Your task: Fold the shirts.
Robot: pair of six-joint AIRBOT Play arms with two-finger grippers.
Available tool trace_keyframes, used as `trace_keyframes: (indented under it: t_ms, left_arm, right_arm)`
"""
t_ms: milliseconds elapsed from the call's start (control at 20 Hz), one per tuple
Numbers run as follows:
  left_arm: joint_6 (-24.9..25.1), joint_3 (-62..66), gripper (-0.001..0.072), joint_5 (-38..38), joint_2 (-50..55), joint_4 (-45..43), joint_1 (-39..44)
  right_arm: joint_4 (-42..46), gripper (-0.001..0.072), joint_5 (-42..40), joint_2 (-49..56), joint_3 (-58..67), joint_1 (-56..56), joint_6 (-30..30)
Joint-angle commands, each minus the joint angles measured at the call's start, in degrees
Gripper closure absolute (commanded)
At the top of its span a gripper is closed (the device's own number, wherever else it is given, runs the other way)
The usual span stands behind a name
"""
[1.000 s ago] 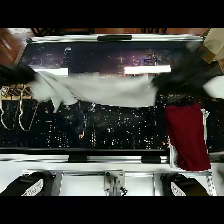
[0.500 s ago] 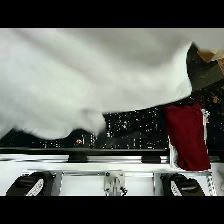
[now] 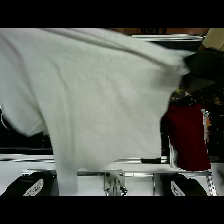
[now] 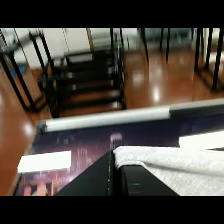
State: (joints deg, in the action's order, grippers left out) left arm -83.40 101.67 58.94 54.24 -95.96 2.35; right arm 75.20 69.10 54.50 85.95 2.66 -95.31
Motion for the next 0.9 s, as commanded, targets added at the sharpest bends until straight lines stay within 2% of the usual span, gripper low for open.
trace_keyframes:
  t_ms: [0,100,300,500,550,600,650,700,750,850]
  left_arm:
    - [1.3,-2.9,0.0668,-0.2,11.5,-0.5,-0.1]
    - [1.0,-2.9,0.0669,-1.0,18.0,-0.4,-0.1]
    - [-3.8,-2.9,0.0668,-0.8,29.0,3.8,0.0]
    - [-6.6,-2.9,0.0662,3.3,37.0,11.8,0.4]
    - [-7.7,-2.9,0.0553,5.7,38.4,12.6,0.5]
    - [-9.7,-2.9,0.0305,8.5,39.1,12.7,0.5]
    - [-10.3,-2.9,0.0039,12.7,39.3,12.6,0.4]
    - [-9.2,-2.9,-0.0013,18.9,39.0,12.0,-0.1]
    - [-7.4,-3.0,-0.0013,26.4,38.9,11.4,-0.9]
    - [-7.1,-6.6,0.0010,35.5,38.3,10.9,-2.8]
  right_arm:
    - [4.2,0.0639,-0.9,15.1,-2.2,0.0,-1.1]
    - [4.1,0.0639,-4.6,23.6,-2.2,0.0,-2.5]
    - [-0.5,0.0638,-10.4,34.3,-2.2,0.0,-8.3]
    - [-7.8,0.0637,-10.9,39.1,-2.2,0.7,-8.1]
    - [-8.2,0.0566,-10.7,39.0,-2.1,0.7,-7.5]
    - [-9.2,0.0323,-9.8,38.5,-2.0,0.4,-5.7]
    - [-9.3,0.0201,-7.3,37.6,-1.5,-0.3,-2.5]
    - [-7.8,0.0201,-2.3,36.2,-1.0,-1.2,1.5]
    - [-3.9,0.0201,3.7,34.6,-1.0,-2.0,3.8]
    - [6.8,0.0201,16.1,31.6,-1.7,-2.8,6.9]
